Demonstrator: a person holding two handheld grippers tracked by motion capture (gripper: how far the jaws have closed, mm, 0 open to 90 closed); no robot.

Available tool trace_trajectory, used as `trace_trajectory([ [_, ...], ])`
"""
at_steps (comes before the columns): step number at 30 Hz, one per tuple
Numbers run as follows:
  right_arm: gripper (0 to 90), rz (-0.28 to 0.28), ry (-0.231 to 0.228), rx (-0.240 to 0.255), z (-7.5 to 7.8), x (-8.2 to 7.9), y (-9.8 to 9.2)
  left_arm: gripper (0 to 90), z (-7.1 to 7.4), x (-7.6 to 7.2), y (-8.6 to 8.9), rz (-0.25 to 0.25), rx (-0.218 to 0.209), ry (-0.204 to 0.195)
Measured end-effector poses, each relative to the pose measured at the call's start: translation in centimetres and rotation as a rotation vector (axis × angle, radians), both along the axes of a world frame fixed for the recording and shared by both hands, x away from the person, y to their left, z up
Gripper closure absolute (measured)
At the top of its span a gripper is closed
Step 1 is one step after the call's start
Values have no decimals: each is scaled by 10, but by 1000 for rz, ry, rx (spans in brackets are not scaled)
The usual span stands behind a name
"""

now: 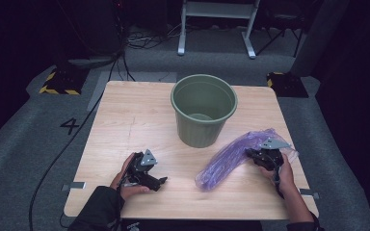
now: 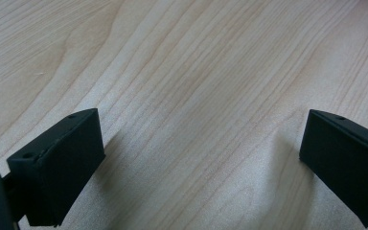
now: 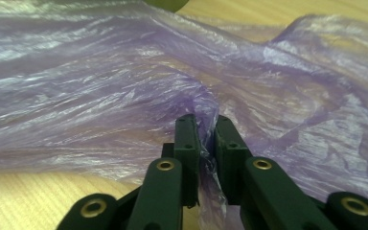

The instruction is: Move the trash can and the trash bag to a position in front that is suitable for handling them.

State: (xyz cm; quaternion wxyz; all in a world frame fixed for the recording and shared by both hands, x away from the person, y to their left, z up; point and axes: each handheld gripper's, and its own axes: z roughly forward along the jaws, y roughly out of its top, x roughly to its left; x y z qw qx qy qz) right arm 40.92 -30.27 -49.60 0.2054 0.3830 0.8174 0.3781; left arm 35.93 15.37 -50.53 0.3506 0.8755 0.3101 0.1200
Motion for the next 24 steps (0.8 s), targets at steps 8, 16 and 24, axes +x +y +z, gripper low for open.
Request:
trace_trajectory([
  [8, 859, -30, -25, 14, 6, -3, -12, 9, 0, 0, 0, 0, -1, 1],
  [16, 862, -31, -4, 7, 1, 0, -11, 9, 0, 0, 1, -5, 0, 0],
  [24, 872, -34, -11, 3, 3, 0, -9, 9, 0, -1, 2, -5, 2, -2],
])
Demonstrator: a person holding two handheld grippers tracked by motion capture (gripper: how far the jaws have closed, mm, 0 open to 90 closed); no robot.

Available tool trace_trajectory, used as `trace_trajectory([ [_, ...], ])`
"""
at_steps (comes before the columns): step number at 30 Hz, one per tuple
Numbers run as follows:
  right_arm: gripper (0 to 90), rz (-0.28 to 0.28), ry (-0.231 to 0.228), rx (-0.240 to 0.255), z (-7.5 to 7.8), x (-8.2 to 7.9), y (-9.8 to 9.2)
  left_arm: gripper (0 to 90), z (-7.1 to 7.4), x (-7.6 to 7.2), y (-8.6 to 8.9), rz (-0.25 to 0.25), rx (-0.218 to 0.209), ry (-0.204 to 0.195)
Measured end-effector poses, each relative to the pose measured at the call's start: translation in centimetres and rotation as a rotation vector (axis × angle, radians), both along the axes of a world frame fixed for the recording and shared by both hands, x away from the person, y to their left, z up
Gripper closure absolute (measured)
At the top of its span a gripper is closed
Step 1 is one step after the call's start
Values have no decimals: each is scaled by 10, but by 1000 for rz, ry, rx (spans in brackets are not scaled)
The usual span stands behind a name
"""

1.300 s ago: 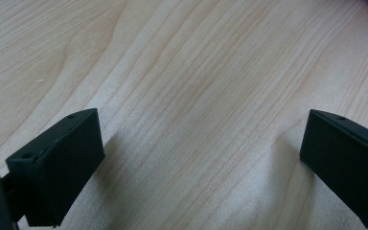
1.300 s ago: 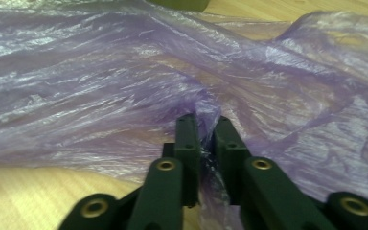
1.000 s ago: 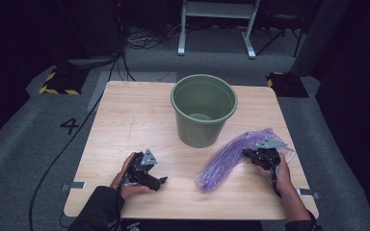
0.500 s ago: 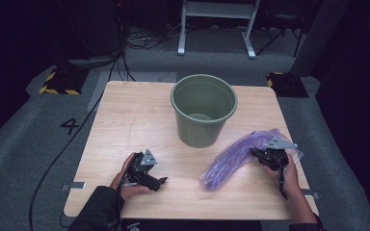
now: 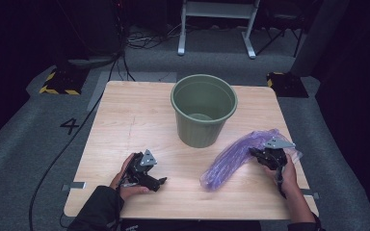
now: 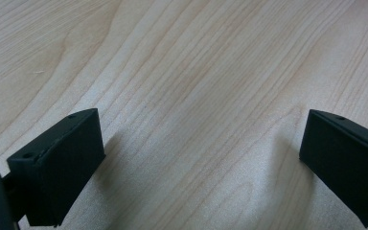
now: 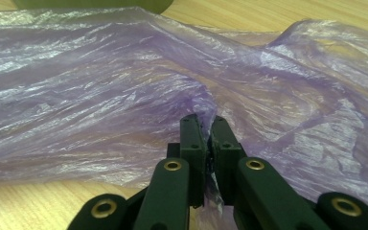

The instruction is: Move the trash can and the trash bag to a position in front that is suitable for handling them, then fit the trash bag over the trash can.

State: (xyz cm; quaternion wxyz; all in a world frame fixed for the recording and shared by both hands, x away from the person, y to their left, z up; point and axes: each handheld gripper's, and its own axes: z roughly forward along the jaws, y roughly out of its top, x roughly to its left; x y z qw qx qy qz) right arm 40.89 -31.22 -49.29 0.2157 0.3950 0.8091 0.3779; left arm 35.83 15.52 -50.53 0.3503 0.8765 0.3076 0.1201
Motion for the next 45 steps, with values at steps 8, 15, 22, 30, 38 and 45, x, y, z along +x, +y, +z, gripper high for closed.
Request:
trace_trajectory([
  [8, 889, 19, 3, 15, 1, 0, -1, 8, 0, 1, 0, -1, 0, 3],
  [15, 895, 23, -12, 18, 4, 0, 3, 9, 0, 0, 0, -1, -1, 1],
  [22, 898, 29, -26, 21, 7, 0, 4, 9, 0, 0, 0, -2, -1, 0],
  [30, 899, 26, -42, 30, 11, -2, 1, 10, 0, 0, 0, -1, 0, 0],
  [38, 899, 22, -48, 45, 12, -3, 0, 10, 0, 0, 0, -2, 0, 0],
  [45, 900, 28, -65, 68, 20, -4, 1, 9, 0, 0, 0, -2, -1, 0],
])
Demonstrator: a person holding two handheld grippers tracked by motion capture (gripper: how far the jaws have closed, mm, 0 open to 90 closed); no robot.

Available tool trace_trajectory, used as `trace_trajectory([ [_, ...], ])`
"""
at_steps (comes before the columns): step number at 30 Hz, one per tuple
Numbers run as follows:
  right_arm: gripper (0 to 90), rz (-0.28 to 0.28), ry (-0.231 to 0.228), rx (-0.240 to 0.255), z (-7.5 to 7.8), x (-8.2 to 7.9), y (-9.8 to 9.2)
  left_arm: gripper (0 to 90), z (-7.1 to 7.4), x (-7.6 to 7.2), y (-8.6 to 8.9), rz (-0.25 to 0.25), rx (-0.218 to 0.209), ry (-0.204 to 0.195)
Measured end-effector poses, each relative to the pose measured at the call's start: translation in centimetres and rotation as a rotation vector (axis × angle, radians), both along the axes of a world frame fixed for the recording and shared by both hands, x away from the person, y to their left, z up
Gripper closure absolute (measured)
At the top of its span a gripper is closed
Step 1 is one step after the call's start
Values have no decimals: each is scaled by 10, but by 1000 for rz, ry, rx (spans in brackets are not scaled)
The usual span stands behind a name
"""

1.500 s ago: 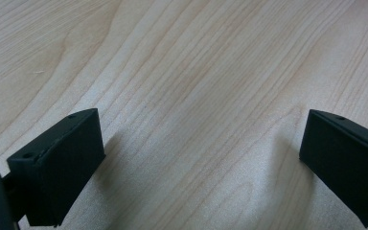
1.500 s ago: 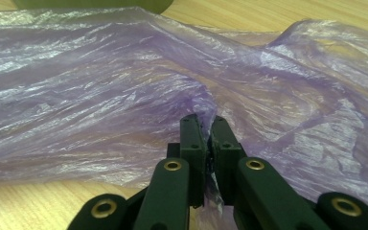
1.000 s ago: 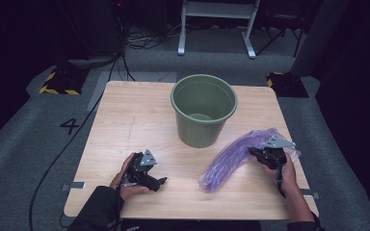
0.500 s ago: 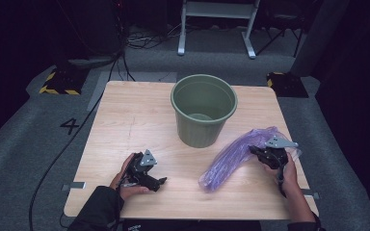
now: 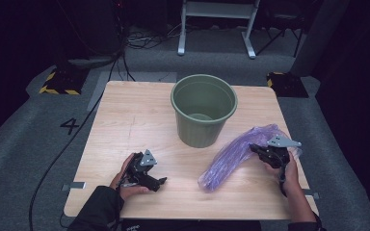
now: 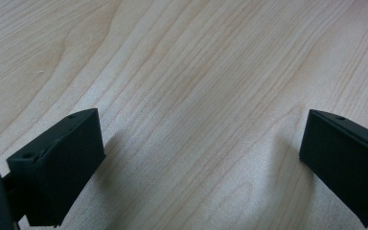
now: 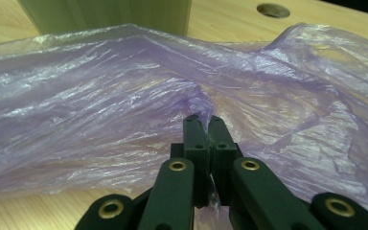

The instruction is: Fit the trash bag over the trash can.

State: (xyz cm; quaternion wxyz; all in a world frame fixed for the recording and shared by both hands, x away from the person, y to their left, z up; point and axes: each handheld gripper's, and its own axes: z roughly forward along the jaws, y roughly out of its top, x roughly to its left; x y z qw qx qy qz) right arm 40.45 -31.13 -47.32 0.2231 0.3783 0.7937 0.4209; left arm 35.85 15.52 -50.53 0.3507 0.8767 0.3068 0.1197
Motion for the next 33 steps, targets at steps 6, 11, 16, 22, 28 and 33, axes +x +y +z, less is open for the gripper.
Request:
trace_trajectory([
  [6, 900, 7, -28, 23, 9, 0, 2, 9, 0, 0, 0, 1, -1, 1],
  [11, 900, -2, -67, 52, 22, 1, 3, 9, 0, 0, 0, 0, 0, 0],
  [16, 900, -14, -107, 75, 35, 2, 4, 10, 0, 0, 0, 1, -1, 1],
  [22, 900, -15, -132, 100, 46, 1, 3, 10, 0, 0, 0, 0, -1, 1],
  [28, 900, -10, -155, 115, 56, -4, 2, 10, 0, 0, 0, 1, -1, 1],
  [33, 900, -15, -175, 134, 64, -9, -2, 9, 0, 0, 0, 1, -1, 1],
])
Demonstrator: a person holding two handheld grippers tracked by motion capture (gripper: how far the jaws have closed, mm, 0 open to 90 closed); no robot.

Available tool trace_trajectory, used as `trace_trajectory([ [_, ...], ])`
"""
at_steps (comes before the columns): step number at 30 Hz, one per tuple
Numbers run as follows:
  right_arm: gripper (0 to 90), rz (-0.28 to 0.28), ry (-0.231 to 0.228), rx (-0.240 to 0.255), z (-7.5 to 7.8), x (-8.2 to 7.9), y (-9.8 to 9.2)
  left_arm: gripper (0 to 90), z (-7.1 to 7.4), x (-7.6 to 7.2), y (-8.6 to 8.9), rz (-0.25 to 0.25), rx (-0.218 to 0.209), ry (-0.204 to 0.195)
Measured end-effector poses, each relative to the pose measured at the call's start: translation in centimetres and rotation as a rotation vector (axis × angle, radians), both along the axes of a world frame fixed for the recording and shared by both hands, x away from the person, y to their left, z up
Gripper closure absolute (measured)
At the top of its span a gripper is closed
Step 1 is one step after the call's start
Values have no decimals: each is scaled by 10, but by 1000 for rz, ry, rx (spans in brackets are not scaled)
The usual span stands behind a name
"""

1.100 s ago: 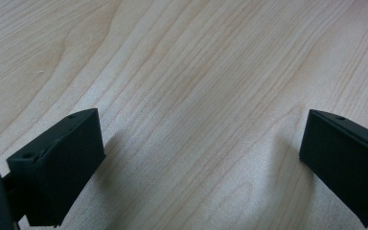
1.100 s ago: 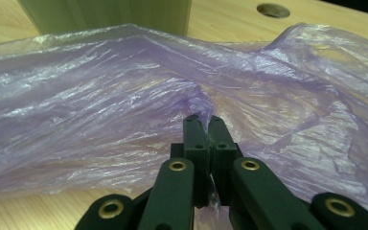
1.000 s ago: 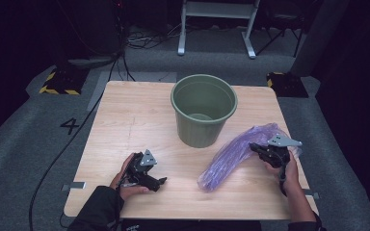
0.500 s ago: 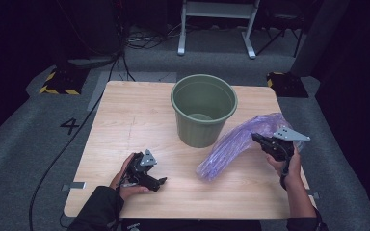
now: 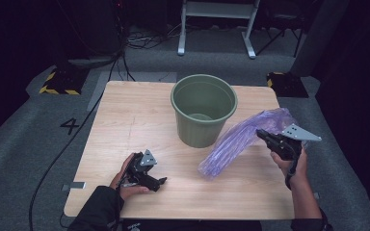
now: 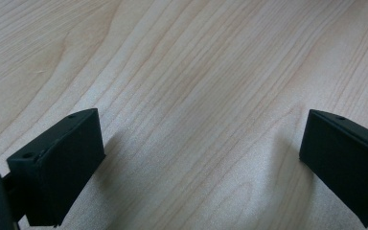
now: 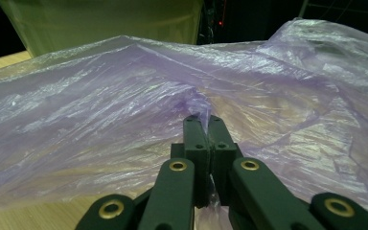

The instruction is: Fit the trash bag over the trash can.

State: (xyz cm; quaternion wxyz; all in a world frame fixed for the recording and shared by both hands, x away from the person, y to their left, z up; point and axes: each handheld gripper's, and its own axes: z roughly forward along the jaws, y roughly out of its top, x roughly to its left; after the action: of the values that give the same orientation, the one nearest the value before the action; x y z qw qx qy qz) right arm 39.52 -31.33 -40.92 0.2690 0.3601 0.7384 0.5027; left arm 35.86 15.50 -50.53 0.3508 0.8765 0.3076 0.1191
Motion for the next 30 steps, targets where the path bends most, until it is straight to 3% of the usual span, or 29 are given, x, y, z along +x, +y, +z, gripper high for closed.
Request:
trace_trajectory([
  [18, 900, 35, -77, 11, 34, -17, 4, 9, 0, 0, 0, 1, 2, 2],
  [30, 900, 34, -109, 15, 52, -16, 7, 9, 0, 0, 0, 1, 2, 2],
])
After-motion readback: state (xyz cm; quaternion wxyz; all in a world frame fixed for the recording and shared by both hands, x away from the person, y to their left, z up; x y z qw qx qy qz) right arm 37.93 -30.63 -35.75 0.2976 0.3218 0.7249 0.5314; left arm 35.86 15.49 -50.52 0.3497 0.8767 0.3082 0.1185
